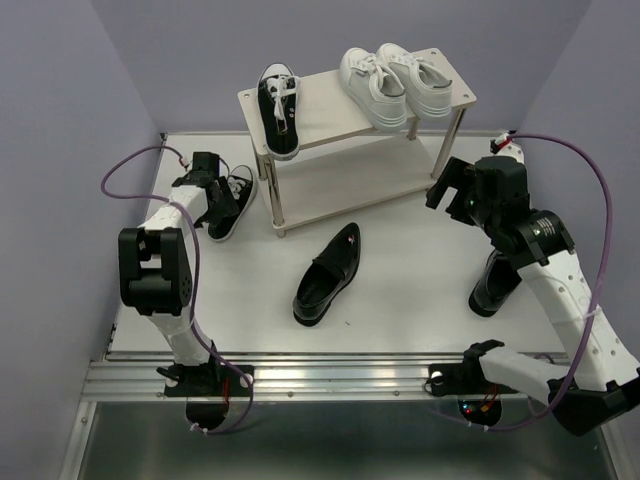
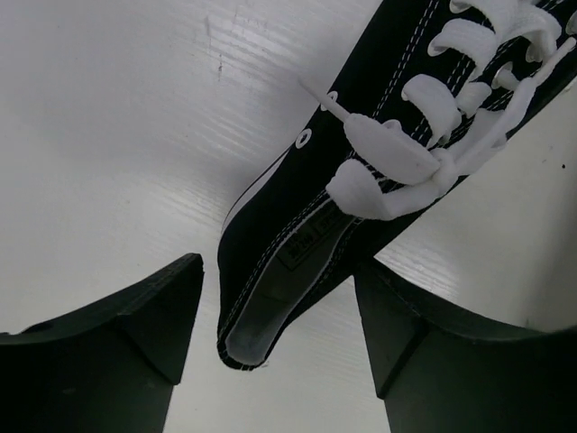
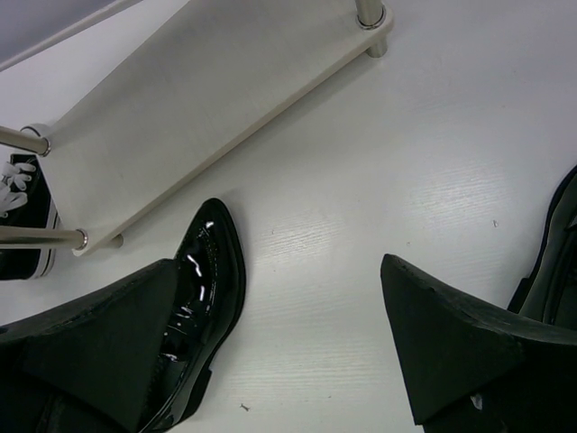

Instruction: Place and organize the shoes onto the shoe shelf

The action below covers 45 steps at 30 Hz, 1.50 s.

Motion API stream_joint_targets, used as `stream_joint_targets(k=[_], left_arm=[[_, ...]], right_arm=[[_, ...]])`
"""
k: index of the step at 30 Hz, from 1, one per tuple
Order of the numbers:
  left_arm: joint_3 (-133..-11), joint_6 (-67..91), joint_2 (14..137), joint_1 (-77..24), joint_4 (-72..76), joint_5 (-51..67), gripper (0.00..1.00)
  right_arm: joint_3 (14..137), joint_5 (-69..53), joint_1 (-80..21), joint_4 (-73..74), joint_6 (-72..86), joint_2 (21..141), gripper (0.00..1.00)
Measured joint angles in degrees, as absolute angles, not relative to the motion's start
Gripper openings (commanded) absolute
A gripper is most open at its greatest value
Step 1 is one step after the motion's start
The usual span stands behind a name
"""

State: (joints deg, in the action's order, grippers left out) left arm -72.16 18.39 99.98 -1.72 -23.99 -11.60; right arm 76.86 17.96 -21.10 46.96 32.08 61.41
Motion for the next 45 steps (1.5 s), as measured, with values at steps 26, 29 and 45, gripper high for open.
stream_joint_targets(k=[26,29,45], left_arm=[[-43.13,45.1,63.7,-9.87,-31.9,-10.52,0.0],[-40.62,50.35,59.83,-13.06,-33.74,-9.8,0.0],[-40.32,67.99,59.07,-32.8,-33.89,-5.34,0.8]], right_arm=[[73.43,13.13,-21.1,44.07,32.32,62.33,1.0],[72.2,8.67,-21.1,42.39,31.73,63.07,1.0],[66.04,0.27,-35.03,40.05,32.23,67.26,1.0]])
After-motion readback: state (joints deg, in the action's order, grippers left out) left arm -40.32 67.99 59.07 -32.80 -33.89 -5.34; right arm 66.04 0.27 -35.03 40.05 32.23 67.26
